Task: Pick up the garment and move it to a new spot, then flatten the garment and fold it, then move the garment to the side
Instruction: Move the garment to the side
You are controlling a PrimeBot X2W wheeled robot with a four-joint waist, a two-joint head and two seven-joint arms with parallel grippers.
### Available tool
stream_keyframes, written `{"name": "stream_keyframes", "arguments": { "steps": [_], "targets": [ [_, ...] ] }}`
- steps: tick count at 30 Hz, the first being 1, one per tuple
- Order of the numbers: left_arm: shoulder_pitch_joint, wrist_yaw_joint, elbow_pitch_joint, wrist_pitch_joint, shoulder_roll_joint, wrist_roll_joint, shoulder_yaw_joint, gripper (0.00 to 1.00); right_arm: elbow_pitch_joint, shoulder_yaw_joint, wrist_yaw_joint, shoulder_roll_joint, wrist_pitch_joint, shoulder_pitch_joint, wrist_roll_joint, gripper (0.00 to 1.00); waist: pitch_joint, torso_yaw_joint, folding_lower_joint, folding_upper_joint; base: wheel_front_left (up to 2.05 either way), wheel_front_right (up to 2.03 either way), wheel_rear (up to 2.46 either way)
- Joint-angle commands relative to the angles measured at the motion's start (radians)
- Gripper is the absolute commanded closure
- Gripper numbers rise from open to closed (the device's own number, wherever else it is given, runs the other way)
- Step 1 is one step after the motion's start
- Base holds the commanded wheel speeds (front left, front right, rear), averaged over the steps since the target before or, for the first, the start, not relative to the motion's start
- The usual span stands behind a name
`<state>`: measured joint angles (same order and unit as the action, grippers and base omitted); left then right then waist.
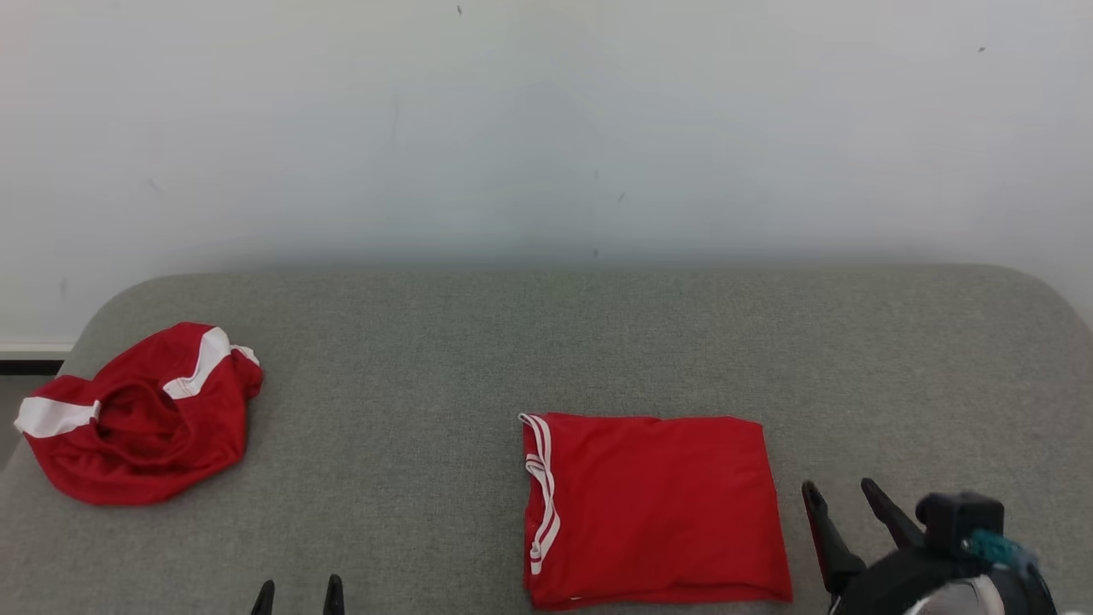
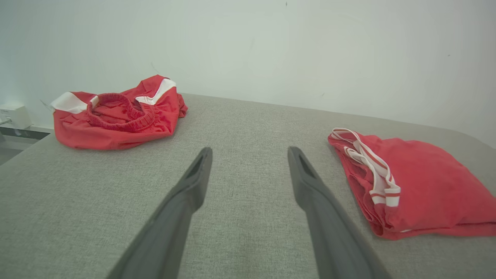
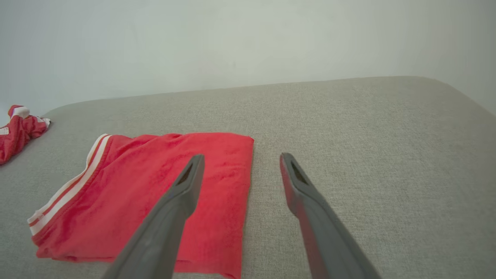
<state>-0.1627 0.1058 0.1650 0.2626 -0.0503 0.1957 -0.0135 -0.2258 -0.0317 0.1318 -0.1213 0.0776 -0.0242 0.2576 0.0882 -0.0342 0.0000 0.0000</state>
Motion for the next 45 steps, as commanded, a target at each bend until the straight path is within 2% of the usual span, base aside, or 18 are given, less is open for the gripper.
{"name": "stream_keyframes", "arguments": {
  "steps": [1,9,15,20,22,27,33,34,35,36,45],
  "targets": [
    [0.011,0.001,-0.005,0.003,0.000,0.014,-0.005,0.00,-0.006,-0.002,-0.002,-0.002,0.023,-0.019,-0.003,0.00,-0.005,-0.008,0.0000,0.0000,0.00,0.00,0.00],
    [0.025,-0.016,-0.014,0.003,0.000,0.030,-0.054,0.00,-0.105,0.098,-0.002,0.036,0.339,-0.179,-0.058,0.00,-0.042,-0.063,0.0000,0.0000,0.00,0.00,0.00],
    [0.038,-0.012,-0.018,0.003,0.000,0.019,-0.057,0.00,-0.166,0.182,-0.002,0.063,0.475,-0.224,-0.099,0.00,-0.078,-0.109,0.0000,0.0000,0.00,0.00,0.00],
    [0.055,-0.010,-0.028,0.003,0.000,0.024,-0.061,0.00,-0.192,0.230,-0.002,0.070,0.485,-0.243,-0.113,0.00,-0.125,-0.138,0.0000,0.0000,0.00,0.00,0.00],
    [0.067,-0.013,-0.032,0.003,0.000,0.029,-0.065,0.00,-0.207,0.247,-0.002,0.070,0.476,-0.251,-0.083,0.00,-0.143,-0.146,0.0000,0.0000,0.00,0.00,0.00],
    [0.087,-0.014,-0.037,0.003,0.000,0.036,-0.069,0.00,-0.264,0.221,-0.002,0.071,0.470,-0.273,-0.023,0.00,-0.178,-0.158,0.0000,0.0000,0.00,0.00,0.00],
    [0.100,-0.015,-0.032,0.003,0.000,0.038,-0.081,0.00,-0.344,0.185,-0.002,0.077,0.519,-0.260,-0.037,0.00,-0.187,-0.159,0.0000,0.0000,0.00,0.00,0.00],
    [0.102,-0.015,-0.031,0.003,0.000,0.038,-0.084,0.00,-0.349,0.180,-0.002,0.079,0.524,-0.255,-0.040,0.24,-0.187,-0.159,0.0000,0.0000,0.00,0.00,0.00],
    [0.103,-0.015,-0.031,0.003,0.000,0.039,-0.086,0.00,-0.350,0.177,-0.002,0.080,0.525,-0.251,-0.045,0.54,-0.187,-0.158,0.0000,0.0000,0.00,0.00,0.00],
    [0.104,-0.015,-0.032,0.003,0.000,0.040,-0.086,0.00,-0.348,0.172,-0.002,0.080,0.529,-0.246,-0.056,1.00,-0.186,-0.155,0.0000,0.0000,0.00,0.00,0.00],
    [0.105,-0.014,-0.051,0.003,0.000,0.032,-0.072,0.00,-0.286,0.154,-0.003,0.069,0.538,-0.237,-0.131,1.00,-0.193,-0.115,0.0000,0.0000,0.00,0.00,0.00]
  ]
}}
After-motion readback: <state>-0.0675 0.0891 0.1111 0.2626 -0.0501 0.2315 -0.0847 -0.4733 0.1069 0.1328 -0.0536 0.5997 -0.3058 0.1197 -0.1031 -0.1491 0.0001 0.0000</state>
